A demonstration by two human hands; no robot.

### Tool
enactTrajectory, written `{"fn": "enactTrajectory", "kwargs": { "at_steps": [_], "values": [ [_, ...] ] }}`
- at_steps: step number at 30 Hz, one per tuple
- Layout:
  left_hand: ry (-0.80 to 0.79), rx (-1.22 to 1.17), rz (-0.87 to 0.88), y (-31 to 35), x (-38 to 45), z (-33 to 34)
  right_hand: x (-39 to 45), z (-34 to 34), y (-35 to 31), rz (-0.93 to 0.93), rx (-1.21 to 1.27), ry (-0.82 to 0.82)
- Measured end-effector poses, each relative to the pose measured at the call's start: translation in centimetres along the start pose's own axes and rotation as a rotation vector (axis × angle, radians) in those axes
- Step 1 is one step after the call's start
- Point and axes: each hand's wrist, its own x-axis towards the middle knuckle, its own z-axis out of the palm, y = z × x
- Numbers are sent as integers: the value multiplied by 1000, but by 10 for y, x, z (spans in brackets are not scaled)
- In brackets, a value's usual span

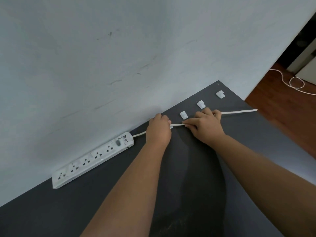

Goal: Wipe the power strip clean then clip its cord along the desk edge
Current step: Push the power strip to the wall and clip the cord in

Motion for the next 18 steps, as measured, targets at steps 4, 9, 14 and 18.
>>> {"fn": "enactTrajectory", "kwargs": {
  "at_steps": [4, 9, 14, 18],
  "values": [
    [68, -13, -16, 1, 0, 8, 8, -1, 2, -36, -33, 0],
    [160, -63, 1, -4, -2, 20, 15, 0, -1, -14, -45, 37],
    [319, -139, 22, -8, -7, 32, 19, 4, -1, 20, -19, 75],
    [346, -229, 10, -7, -8, 34, 19, 9, 2, 29, 35, 108]
  ]
}}
